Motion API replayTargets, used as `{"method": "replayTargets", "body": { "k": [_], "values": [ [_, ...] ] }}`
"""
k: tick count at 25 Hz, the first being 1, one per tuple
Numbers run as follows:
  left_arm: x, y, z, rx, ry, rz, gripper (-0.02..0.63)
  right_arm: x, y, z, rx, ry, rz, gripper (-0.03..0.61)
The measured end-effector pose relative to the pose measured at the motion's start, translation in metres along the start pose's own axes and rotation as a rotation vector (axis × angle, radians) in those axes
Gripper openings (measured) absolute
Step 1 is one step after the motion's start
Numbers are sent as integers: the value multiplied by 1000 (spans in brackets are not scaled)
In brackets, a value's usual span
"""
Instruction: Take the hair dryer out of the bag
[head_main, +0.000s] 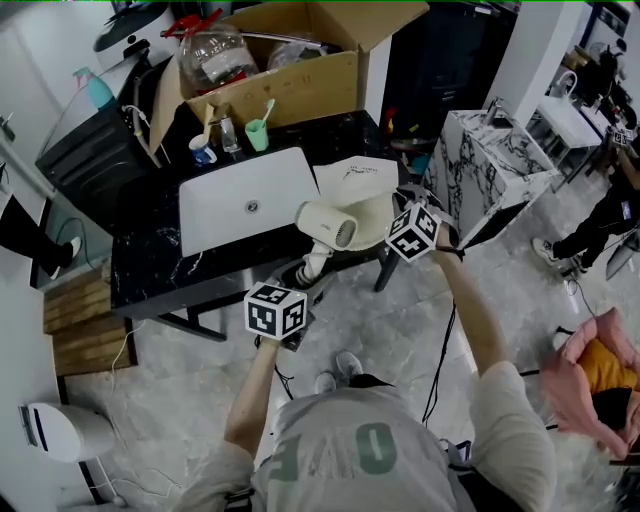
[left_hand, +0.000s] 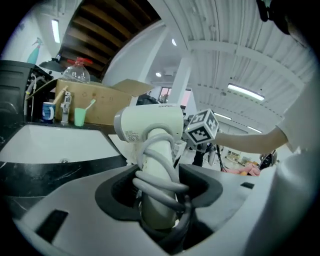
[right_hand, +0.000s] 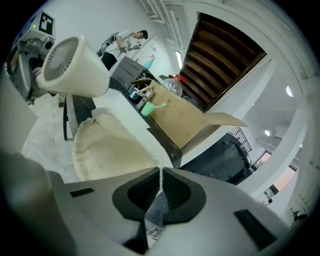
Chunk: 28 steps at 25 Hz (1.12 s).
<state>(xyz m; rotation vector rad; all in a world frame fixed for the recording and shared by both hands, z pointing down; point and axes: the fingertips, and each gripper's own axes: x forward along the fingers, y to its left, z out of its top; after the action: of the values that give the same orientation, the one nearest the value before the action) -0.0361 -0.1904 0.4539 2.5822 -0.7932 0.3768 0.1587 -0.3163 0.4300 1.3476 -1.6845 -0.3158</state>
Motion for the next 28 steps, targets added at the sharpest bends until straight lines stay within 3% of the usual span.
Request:
{"method": "replayTargets", "body": {
  "k": [7,12,19,26,27,28],
  "values": [
    [-37,26,45,-97,-216,124,261,1,5,-13,8,13,-7,39],
    [-62,30,54,-187,-349,184,261,-5,15,-22,20,-7,-39,40],
    [-77,33,46,-312,-407,174,261,-13,25,-26,65,-54,-80,40],
    [-82,31,42,-282,-408,182,261,-23,38,-24,135,-87,-84,44],
    [-82,31,43,-285,-410,178,261,-24,42,-24,140,-90,-72,56],
    [-81,31,43,-285,-411,176,261,-25,46,-24,147,-91,-54,115]
  ]
}}
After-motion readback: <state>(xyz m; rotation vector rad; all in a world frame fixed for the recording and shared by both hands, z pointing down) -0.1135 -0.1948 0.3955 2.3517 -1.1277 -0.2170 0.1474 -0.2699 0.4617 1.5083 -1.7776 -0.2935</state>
